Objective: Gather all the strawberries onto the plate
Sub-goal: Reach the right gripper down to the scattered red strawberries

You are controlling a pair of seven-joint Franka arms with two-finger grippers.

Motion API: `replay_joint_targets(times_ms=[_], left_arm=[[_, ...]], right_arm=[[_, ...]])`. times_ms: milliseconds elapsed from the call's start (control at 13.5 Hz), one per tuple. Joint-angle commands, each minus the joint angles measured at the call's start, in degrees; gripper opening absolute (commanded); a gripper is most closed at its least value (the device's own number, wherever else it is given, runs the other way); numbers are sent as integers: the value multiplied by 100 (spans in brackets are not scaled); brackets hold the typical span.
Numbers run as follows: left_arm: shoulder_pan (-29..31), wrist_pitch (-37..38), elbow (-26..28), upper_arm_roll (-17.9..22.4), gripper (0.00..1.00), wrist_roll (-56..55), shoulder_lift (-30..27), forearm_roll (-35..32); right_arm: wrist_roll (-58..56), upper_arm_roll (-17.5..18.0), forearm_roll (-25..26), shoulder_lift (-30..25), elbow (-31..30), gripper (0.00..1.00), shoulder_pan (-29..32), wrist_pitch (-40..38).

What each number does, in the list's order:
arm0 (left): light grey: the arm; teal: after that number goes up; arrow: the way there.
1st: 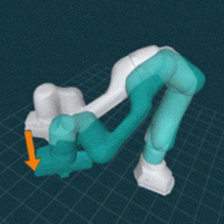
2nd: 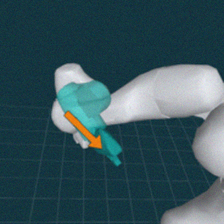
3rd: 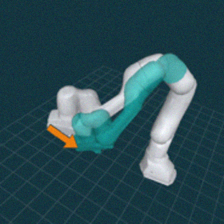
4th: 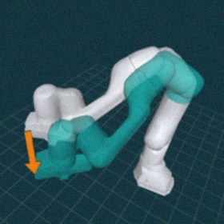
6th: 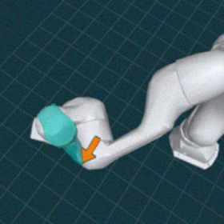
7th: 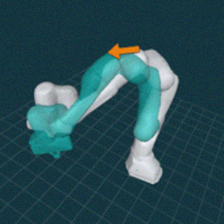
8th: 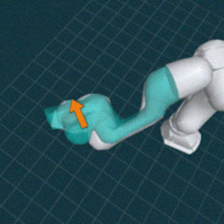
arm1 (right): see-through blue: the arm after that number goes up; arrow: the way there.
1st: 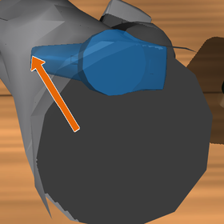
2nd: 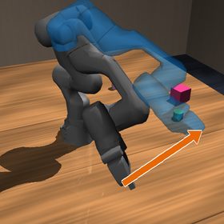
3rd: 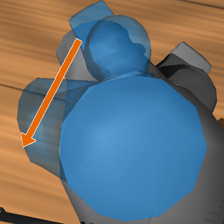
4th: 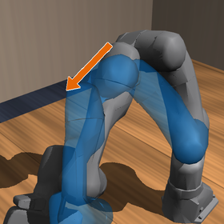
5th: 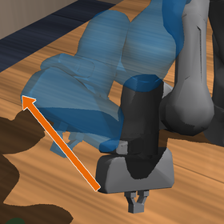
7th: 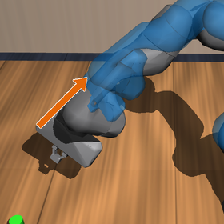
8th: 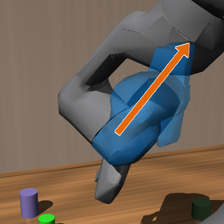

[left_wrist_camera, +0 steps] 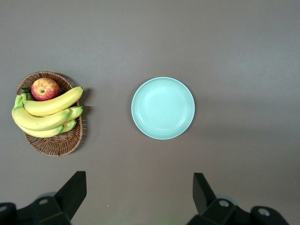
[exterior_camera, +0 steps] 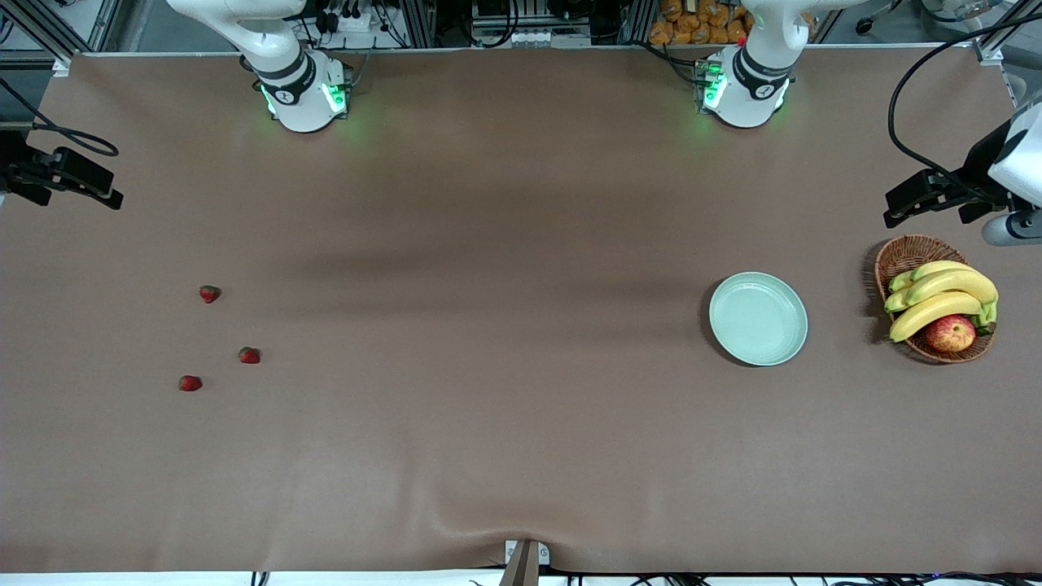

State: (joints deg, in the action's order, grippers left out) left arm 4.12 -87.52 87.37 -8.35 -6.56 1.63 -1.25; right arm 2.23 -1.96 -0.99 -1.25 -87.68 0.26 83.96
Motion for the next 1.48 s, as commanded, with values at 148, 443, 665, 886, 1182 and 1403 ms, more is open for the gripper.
replay_joint_targets(times_ms=[148,443,665,886,1182,1403], left_arm=[[-51,156,-79,27,100,23,-32,-147],[-25,191,26,-17,100,94,-14,-86],[-43,182,87,-26,100,111,12,-86],[-43,95,184,-26,100,102,12,-86],[2,-196,193,-26,100,-11,74,-86],[-7,-152,211,-43,100,-12,21,-86]], right_arm=[[128,-15,20,-7,58,100,53,-20],[137,-23,29,273,67,100,114,145],[111,-15,-24,852,67,100,245,952],[24,-15,-24,1572,15,100,202,1789],[-688,-15,-15,2663,-64,100,194,1860],[-706,-6,255,3216,-56,100,-113,2131]])
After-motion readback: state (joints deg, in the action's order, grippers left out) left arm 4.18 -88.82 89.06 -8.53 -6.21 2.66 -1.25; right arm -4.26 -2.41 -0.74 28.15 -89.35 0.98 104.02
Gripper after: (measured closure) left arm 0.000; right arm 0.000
